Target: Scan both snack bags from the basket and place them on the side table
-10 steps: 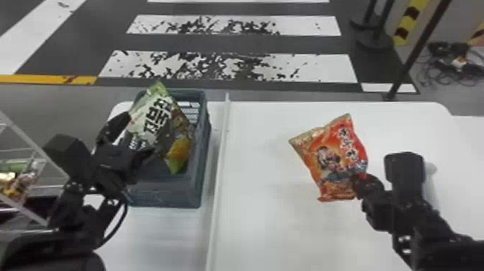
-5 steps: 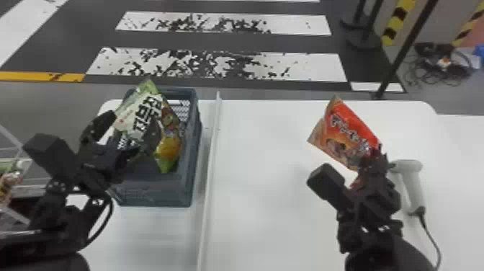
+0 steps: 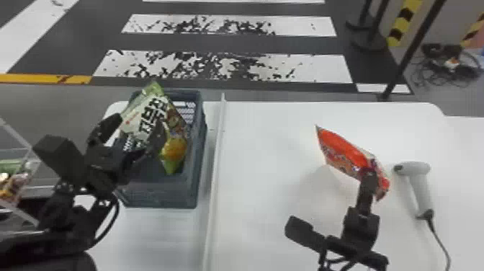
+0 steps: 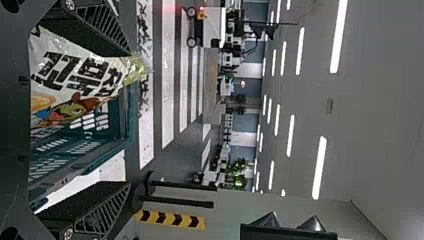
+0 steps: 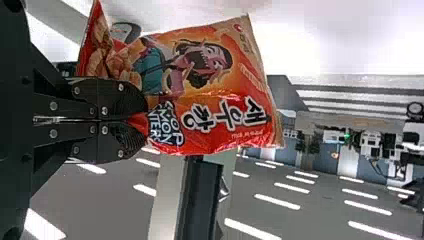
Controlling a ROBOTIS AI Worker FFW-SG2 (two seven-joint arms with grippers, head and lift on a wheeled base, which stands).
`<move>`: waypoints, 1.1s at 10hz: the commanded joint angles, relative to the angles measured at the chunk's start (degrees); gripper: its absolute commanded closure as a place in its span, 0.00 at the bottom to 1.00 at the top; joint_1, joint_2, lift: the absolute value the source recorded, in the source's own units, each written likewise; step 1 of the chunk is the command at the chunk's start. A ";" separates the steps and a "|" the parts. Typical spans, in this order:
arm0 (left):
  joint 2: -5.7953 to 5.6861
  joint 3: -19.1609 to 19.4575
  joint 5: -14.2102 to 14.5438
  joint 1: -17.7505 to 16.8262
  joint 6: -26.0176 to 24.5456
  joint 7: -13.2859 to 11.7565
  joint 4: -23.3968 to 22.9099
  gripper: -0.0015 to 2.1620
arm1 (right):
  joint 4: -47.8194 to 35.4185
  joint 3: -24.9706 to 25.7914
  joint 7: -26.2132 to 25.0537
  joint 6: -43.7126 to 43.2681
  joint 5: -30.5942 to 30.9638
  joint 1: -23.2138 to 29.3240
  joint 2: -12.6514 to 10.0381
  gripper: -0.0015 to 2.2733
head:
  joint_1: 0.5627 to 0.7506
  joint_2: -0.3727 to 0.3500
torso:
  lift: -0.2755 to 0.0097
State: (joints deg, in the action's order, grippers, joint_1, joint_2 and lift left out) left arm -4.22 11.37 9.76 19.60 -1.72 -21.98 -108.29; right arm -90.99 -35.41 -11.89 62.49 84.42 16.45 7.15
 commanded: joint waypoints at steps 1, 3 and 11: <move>0.00 0.14 0.00 -0.27 0.00 0.00 0.27 0.04 | 1.17 -2.82 2.58 1.28 1.01 -0.10 0.76 0.84 | 0.70 0.57 | 0.70; 0.00 0.14 0.00 -0.44 0.00 -0.17 0.62 0.04 | -0.50 -4.67 3.90 0.58 -1.80 0.60 1.55 0.09 | 0.70 0.61 | 0.70; 0.00 0.32 0.00 -0.88 0.00 -0.35 1.76 0.04 | -30.21 9.04 23.06 -10.14 -52.96 5.17 3.93 0.11 | 0.70 0.77 | 0.70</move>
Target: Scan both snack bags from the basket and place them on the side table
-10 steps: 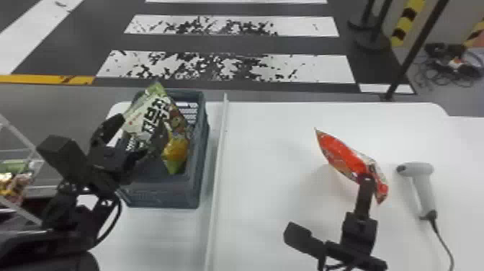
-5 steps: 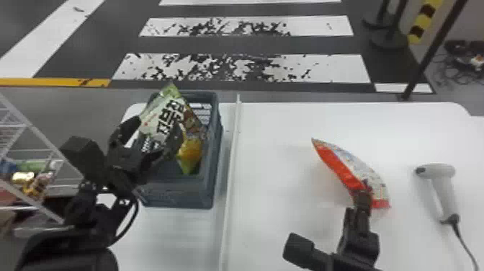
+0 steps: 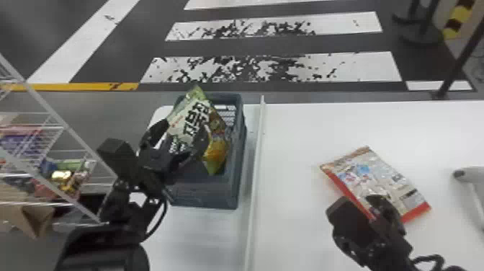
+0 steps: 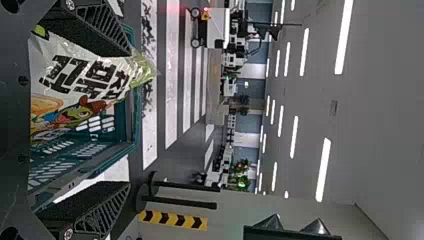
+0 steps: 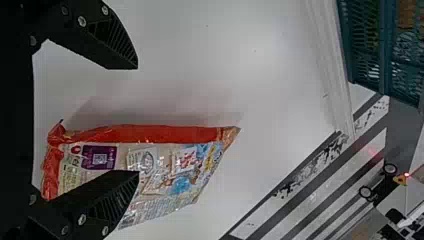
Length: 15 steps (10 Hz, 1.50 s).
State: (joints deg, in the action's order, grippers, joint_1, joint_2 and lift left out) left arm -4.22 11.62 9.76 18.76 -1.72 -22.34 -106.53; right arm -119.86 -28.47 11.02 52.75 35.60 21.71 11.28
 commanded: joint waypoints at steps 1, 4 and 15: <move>0.00 -0.02 0.00 -0.04 0.00 -0.07 0.18 0.04 | -2.22 5.18 1.37 -1.81 -8.96 -0.52 -1.08 0.24 | 0.70 0.79 | 0.70; -0.09 0.07 0.00 -0.12 0.00 -0.42 0.53 0.04 | 0.85 9.40 3.22 -5.32 -14.50 -3.25 -3.46 0.99 | 0.70 0.79 | 0.70; -0.09 0.34 -0.09 0.14 0.00 -0.51 0.62 0.04 | 24.41 9.84 5.50 -10.42 -14.06 -18.81 -8.20 0.99 | 0.70 0.81 | 0.70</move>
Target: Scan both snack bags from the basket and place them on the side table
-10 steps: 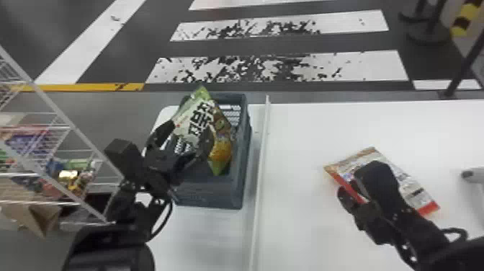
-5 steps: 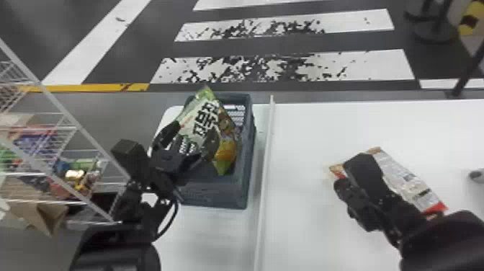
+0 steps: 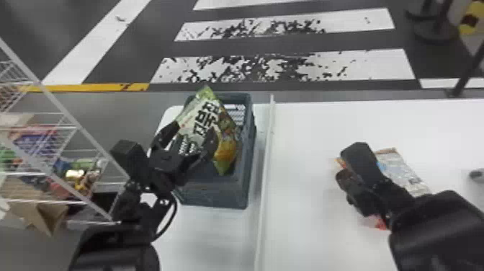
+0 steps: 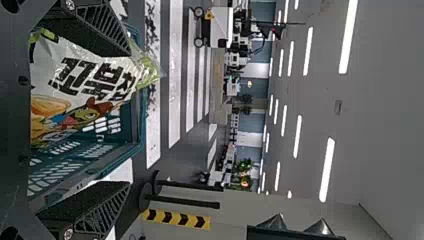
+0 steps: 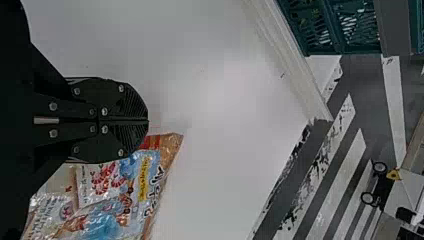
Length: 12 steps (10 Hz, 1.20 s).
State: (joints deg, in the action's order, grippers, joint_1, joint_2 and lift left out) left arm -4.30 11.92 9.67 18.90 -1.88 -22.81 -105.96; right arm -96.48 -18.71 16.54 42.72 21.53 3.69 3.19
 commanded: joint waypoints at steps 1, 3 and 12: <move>-0.01 0.12 0.00 0.00 -0.01 -0.04 0.05 0.04 | 2.44 0.61 -0.28 -0.74 0.18 -1.76 -0.82 0.99 | 0.70 0.80 | 0.70; -0.19 0.56 0.27 0.00 -0.01 -0.04 0.05 0.04 | 3.23 1.14 -0.28 -0.92 0.62 -2.46 -0.91 0.99 | 0.70 0.79 | 0.70; -0.19 0.91 0.35 0.18 0.16 -0.39 0.14 0.04 | -14.08 4.12 -3.09 9.28 -2.37 2.63 -0.91 0.90 | 0.70 0.79 | 0.70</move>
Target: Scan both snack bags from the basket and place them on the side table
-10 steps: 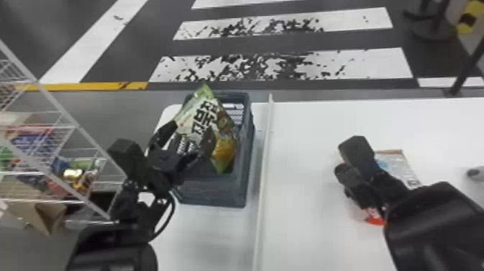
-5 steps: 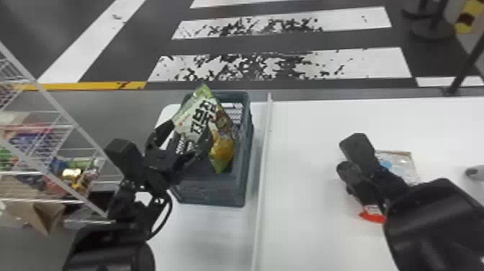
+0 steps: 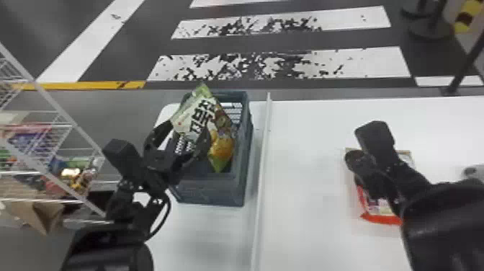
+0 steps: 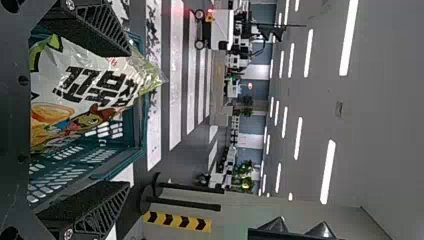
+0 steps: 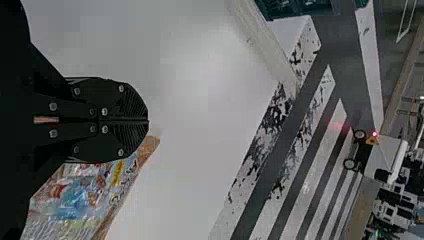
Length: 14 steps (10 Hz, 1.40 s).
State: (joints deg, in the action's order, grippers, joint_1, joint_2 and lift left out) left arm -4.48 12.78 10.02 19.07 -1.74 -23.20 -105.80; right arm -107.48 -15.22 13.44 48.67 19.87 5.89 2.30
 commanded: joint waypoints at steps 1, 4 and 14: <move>0.00 0.05 0.00 0.00 0.02 0.00 -0.02 0.04 | -6.95 2.65 -1.05 7.19 -1.76 0.87 0.33 0.68 | 0.70 0.77 | 0.70; -0.09 0.22 0.00 0.00 0.02 0.00 0.07 0.04 | -11.00 10.38 -1.13 9.47 -2.82 3.69 0.60 0.06 | 0.70 0.67 | 0.70; 0.00 0.22 0.00 -0.70 0.02 -0.62 1.30 0.04 | 4.82 29.63 1.24 6.13 -7.56 0.17 3.85 0.08 | 0.70 0.33 | 0.70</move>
State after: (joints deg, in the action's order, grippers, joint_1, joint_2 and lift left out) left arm -4.48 12.98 10.02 18.36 -1.72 -23.82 -104.50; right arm -104.35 14.45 14.90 54.89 12.20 7.02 5.71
